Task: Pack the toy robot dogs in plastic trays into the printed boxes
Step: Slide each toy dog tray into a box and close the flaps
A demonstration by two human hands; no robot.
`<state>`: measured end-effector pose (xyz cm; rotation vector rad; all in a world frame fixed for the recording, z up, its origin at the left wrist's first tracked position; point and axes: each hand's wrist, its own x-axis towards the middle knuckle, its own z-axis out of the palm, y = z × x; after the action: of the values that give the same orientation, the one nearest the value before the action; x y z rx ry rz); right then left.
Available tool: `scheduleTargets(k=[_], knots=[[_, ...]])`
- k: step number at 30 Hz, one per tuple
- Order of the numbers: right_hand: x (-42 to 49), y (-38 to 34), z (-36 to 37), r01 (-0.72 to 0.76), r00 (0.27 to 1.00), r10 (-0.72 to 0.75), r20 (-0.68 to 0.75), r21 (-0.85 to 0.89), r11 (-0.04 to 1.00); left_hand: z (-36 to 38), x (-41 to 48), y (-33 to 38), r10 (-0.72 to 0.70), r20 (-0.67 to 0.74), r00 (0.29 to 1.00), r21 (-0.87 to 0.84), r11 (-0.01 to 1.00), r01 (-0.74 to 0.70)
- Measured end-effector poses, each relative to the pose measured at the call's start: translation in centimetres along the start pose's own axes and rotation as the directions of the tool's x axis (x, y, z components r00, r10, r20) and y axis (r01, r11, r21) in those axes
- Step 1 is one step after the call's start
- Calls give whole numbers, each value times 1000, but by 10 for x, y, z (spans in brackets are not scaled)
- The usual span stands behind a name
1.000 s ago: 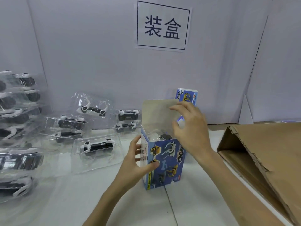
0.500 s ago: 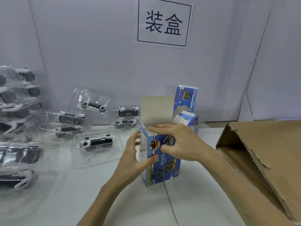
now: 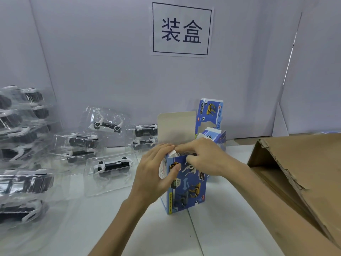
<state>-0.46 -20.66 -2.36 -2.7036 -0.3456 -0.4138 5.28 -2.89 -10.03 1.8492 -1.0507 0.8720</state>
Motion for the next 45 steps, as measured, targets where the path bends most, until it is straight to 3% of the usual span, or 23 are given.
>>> scheduleTargets(k=[5,9,10,13,18,21,25,27,30,32,38,42,45], knots=[[12,0,-1,-64,986,83,-146,130,989,-2,5,1,37,34,999,29,999,-38],[-1,0,9,-15,904,-68,-422,-189,982,-1,7,-1,66,2,998,56,996,-66],[-6,1,10,-33,885,-62,-462,-195,980,0,8,-2,66,-4,998,60,996,-66],[-18,6,16,-70,885,20,-464,-90,993,4,8,-2,66,-48,997,54,997,-63],[-31,10,31,-89,911,6,-411,-183,979,13,10,1,33,-155,987,30,999,-29],[-28,12,26,-56,896,45,-441,-12,998,15,10,1,15,-181,983,13,1000,-12],[-20,16,21,-82,717,226,-659,242,967,15,11,0,8,-180,984,-6,1000,-9],[-12,14,16,-144,689,462,-558,520,842,15,11,-1,3,-177,984,-7,1000,-4],[-2,14,16,-180,666,695,-270,846,502,17,10,-1,-21,-181,983,-32,999,15],[0,13,25,-171,635,727,-260,871,461,18,8,-1,-34,-192,981,-61,998,23],[2,9,41,-76,563,704,-433,821,566,21,8,1,-45,-216,975,-102,994,23],[6,5,44,-16,516,737,-436,855,518,22,7,1,-55,-229,972,-124,992,27],[10,2,44,11,435,792,-428,882,470,22,7,2,-60,-224,973,-131,991,31]])
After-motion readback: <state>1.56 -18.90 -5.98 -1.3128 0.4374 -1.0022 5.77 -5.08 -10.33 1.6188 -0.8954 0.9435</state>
